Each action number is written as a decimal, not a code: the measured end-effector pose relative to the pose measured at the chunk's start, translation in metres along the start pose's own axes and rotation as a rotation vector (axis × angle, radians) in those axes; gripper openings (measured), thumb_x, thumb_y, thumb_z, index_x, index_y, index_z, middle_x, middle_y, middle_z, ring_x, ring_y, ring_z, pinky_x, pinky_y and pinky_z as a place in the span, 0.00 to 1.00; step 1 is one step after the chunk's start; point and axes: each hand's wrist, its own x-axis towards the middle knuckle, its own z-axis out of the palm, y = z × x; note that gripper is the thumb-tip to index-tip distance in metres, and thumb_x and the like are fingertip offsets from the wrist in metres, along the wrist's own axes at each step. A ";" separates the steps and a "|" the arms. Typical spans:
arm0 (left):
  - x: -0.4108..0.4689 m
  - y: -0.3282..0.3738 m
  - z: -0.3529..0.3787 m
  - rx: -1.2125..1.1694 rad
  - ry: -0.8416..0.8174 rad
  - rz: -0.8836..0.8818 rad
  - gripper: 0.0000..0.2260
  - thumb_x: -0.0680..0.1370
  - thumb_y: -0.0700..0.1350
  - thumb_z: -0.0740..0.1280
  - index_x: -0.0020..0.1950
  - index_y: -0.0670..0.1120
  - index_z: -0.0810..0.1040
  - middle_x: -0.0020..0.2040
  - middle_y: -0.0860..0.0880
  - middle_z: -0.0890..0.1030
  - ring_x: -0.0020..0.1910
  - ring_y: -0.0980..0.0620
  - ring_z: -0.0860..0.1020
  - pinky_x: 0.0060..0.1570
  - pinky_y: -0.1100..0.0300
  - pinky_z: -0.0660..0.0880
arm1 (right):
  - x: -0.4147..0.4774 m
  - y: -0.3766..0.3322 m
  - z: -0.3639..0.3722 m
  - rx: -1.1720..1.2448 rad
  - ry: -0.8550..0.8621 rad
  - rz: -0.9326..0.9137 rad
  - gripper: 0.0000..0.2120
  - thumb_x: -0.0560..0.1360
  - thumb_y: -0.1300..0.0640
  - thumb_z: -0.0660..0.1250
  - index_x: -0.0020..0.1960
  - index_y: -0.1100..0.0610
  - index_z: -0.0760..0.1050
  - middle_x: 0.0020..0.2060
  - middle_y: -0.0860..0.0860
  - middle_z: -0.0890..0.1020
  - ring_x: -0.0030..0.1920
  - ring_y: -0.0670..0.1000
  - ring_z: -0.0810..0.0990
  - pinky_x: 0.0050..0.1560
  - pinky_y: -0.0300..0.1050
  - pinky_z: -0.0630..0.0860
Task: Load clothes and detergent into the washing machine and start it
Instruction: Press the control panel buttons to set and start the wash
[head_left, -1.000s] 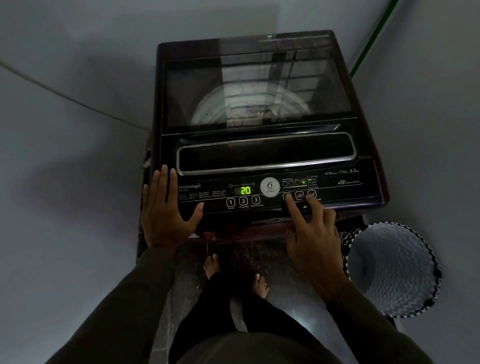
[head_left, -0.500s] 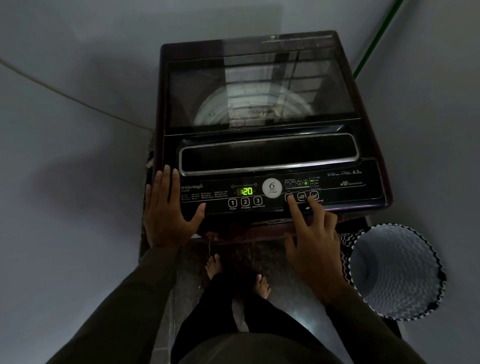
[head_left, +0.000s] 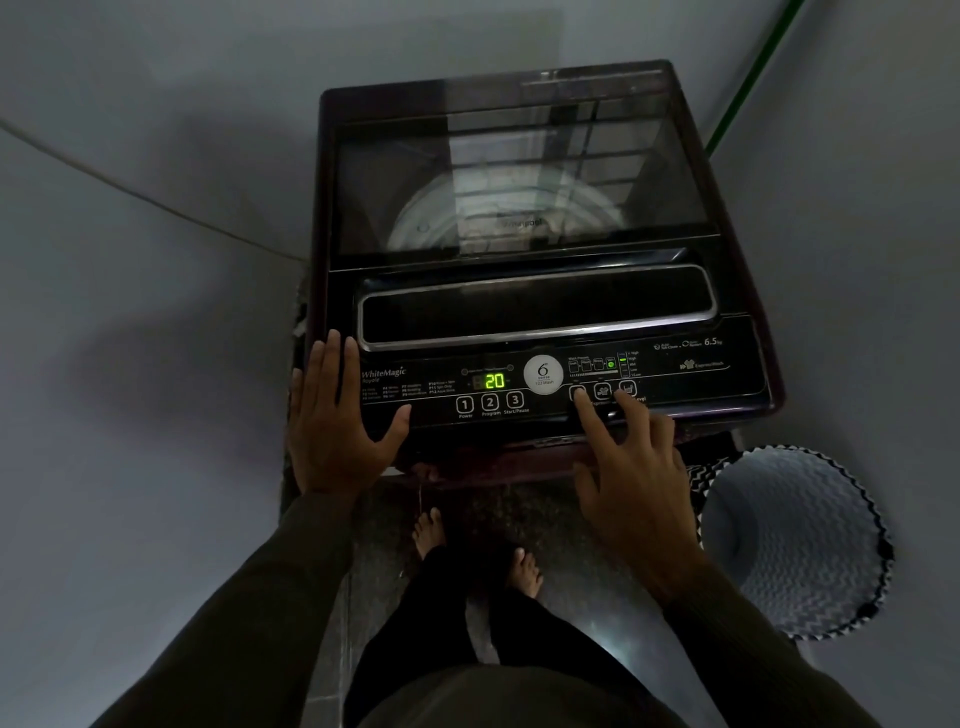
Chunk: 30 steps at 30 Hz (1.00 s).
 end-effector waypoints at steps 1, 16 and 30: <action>0.000 0.000 0.000 0.003 -0.001 0.001 0.40 0.76 0.66 0.57 0.79 0.41 0.59 0.80 0.43 0.57 0.80 0.45 0.53 0.78 0.45 0.53 | -0.001 0.000 0.001 0.012 0.000 0.004 0.38 0.71 0.50 0.72 0.77 0.48 0.60 0.71 0.56 0.63 0.65 0.58 0.63 0.51 0.58 0.78; 0.001 0.000 0.001 -0.003 0.001 0.003 0.40 0.76 0.66 0.57 0.79 0.41 0.58 0.80 0.42 0.58 0.80 0.45 0.54 0.79 0.47 0.50 | -0.010 -0.003 0.007 0.072 0.009 -0.013 0.44 0.72 0.55 0.72 0.80 0.53 0.51 0.78 0.52 0.60 0.73 0.63 0.63 0.63 0.61 0.72; 0.000 -0.001 0.001 0.003 -0.002 -0.004 0.40 0.76 0.65 0.57 0.79 0.41 0.58 0.80 0.43 0.57 0.80 0.45 0.54 0.78 0.44 0.54 | -0.010 0.000 0.002 0.047 -0.041 -0.018 0.41 0.71 0.53 0.74 0.78 0.55 0.57 0.78 0.52 0.60 0.73 0.62 0.65 0.62 0.60 0.72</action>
